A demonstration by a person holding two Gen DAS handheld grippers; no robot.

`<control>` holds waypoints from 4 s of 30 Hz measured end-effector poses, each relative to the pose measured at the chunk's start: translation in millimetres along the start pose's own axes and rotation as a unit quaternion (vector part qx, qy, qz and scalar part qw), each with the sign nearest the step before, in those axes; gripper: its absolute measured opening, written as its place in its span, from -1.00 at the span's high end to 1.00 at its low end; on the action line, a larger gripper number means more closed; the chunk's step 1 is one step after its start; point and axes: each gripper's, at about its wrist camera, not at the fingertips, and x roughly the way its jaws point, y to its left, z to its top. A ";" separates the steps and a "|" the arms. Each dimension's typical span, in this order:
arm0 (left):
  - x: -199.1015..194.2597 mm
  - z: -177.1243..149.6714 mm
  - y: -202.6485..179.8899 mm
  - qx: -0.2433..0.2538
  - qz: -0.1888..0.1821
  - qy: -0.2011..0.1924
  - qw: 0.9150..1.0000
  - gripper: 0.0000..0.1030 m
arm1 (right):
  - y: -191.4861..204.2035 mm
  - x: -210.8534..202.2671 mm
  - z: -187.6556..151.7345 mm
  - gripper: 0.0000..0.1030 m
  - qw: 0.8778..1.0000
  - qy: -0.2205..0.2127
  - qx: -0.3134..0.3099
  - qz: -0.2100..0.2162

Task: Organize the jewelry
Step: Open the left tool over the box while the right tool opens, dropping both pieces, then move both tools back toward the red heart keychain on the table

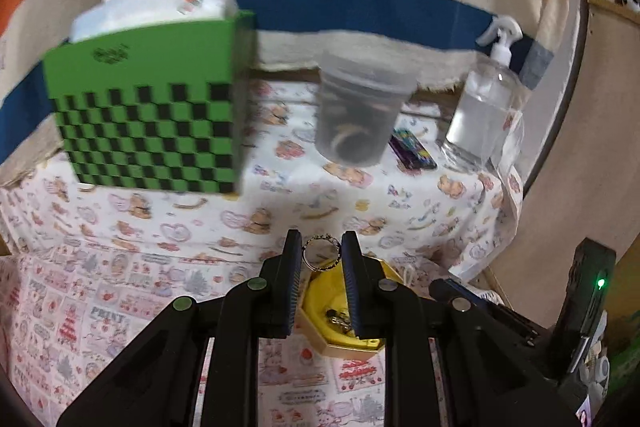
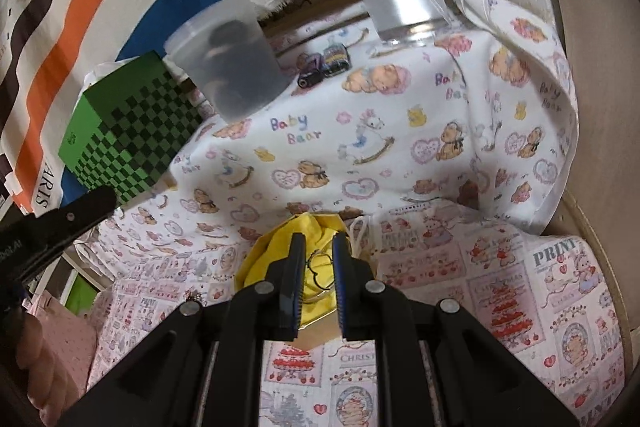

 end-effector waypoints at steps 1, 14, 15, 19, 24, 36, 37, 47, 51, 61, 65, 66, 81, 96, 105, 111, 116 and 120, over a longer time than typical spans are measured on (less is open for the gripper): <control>6.0 -1.2 -2.4 0.003 -0.002 0.008 1.000 0.63 | -2.7 1.5 1.0 0.76 1.000 0.005 0.003 0.006; 61.8 -20.5 -5.1 -0.002 -0.025 0.082 0.996 0.63 | -26.6 33.5 -3.4 0.75 0.989 0.071 0.063 0.117; 63.1 -22.0 -3.8 0.000 -0.019 0.081 0.996 0.63 | -26.0 37.3 -5.1 0.75 0.988 0.076 0.065 0.119; 70.3 -26.6 3.0 0.001 0.001 0.080 0.997 0.63 | -17.1 47.0 -7.8 0.75 0.989 0.086 0.050 0.109; 77.1 -28.9 6.1 0.002 0.007 0.085 0.996 0.63 | -10.3 48.4 -10.8 0.75 0.990 0.087 0.036 0.106; 79.4 -30.2 3.3 0.010 0.008 0.083 0.996 0.63 | -10.5 49.1 -12.6 0.61 0.989 0.091 0.037 0.112; 79.8 -30.1 3.8 0.009 0.007 0.083 0.996 0.63 | -10.8 48.0 -12.4 0.52 0.989 0.089 0.037 0.112; 79.1 -32.0 -0.3 0.013 -0.009 0.088 0.996 0.62 | -19.1 28.8 -3.7 0.25 0.994 0.052 0.042 0.082; 74.4 -30.8 -2.9 0.014 -0.011 0.081 0.997 0.36 | -26.5 25.7 -0.6 0.23 0.994 0.045 0.056 0.079; 59.0 -23.3 5.7 0.020 0.022 0.050 0.998 -0.28 | -16.4 14.1 -0.5 0.08 0.995 0.035 0.046 0.084; 52.8 -19.1 15.0 0.026 0.049 0.047 0.997 -0.28 | -1.2 -1.4 0.5 -0.23 0.998 -0.002 0.013 0.063; 49.5 -18.1 16.9 0.029 0.054 0.046 0.997 -0.29 | 2.3 -5.6 0.3 -0.25 0.999 -0.015 0.003 0.047; -37.4 -17.8 53.0 0.046 0.094 -0.057 0.993 -0.70 | 19.8 -20.5 -5.6 -0.89 0.996 -0.080 -0.035 -0.020; 1.3 -28.5 99.8 0.014 0.122 -0.012 0.992 -0.97 | 15.2 -11.3 -6.1 -1.00 0.995 -0.078 -0.033 -0.054; 64.3 -57.2 130.9 -0.036 0.076 0.126 0.989 -0.30 | 24.2 -1.4 -11.1 -1.00 0.993 -0.063 -0.064 -0.073; 88.2 -70.7 134.1 -0.056 0.055 0.159 0.984 -0.03 | 25.3 2.9 -12.8 -1.00 0.991 -0.058 -0.073 -0.101; 100.2 -78.7 133.7 -0.062 0.052 0.175 0.981 0.22 | 22.0 4.2 -11.4 -1.00 0.991 -0.052 -0.067 -0.102; 96.7 -78.6 138.7 -0.082 0.046 0.171 0.981 0.72 | 23.0 4.3 -11.6 -1.00 0.991 -0.052 -0.070 -0.104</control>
